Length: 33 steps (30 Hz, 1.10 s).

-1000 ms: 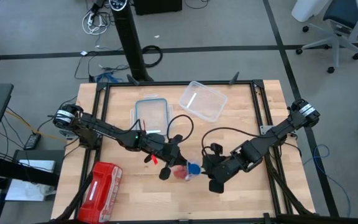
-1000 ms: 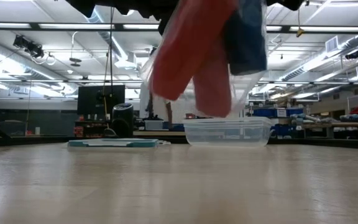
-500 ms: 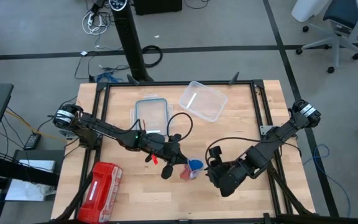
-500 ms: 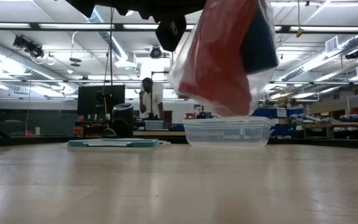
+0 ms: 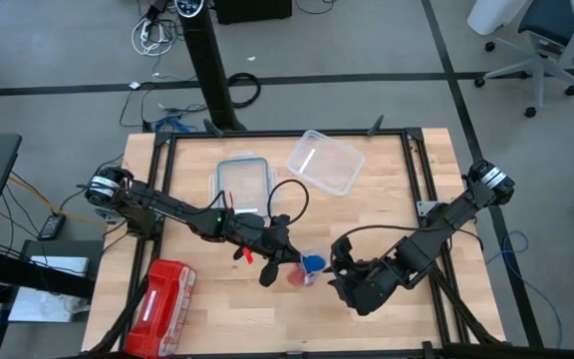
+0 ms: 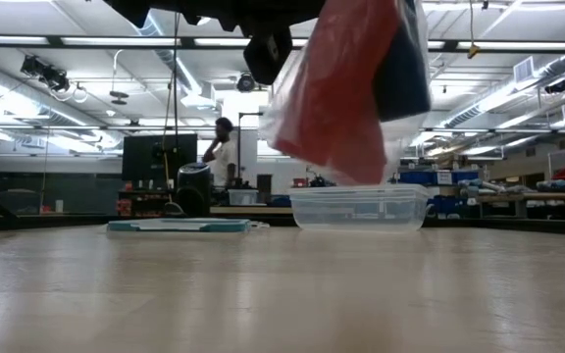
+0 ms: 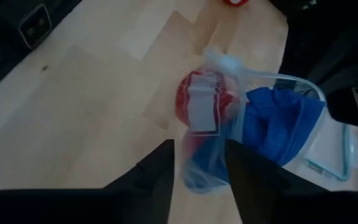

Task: Roll bandage
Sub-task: Put the blue bandage into the transparent zip bag

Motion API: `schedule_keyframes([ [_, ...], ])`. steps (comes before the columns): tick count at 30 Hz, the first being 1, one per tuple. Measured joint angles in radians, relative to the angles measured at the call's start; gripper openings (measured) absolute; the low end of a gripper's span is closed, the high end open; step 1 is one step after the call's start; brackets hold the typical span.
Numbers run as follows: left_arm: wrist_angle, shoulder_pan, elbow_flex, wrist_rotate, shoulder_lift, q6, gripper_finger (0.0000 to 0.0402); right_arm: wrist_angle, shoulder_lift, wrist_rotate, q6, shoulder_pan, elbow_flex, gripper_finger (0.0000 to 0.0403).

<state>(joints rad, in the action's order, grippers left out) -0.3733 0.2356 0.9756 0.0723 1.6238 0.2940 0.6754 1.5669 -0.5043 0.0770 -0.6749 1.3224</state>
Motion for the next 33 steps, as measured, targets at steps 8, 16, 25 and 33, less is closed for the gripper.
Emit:
schedule_keyframes([
  [8, -0.002, 0.000, 0.000, 0.000, 0.000, 0.006, 0.0000, 0.005, 0.000, -0.008, 0.092, 0.011, 0.000, 0.0201],
  [16, -0.005, 0.000, 0.000, 0.000, 0.000, 0.007, 0.0000, 0.039, -0.002, -0.043, 0.139, 0.016, 0.000, 0.0197],
  [25, -0.004, 0.000, 0.000, 0.000, 0.000, 0.007, 0.0000, 0.036, -0.010, -0.049, 0.182, 0.024, 0.027, 0.0192],
  [33, -0.038, 0.000, 0.000, 0.000, 0.000, 0.007, 0.0000, 0.004, -0.002, 0.039, 0.228, 0.075, 0.031, 0.0185],
])
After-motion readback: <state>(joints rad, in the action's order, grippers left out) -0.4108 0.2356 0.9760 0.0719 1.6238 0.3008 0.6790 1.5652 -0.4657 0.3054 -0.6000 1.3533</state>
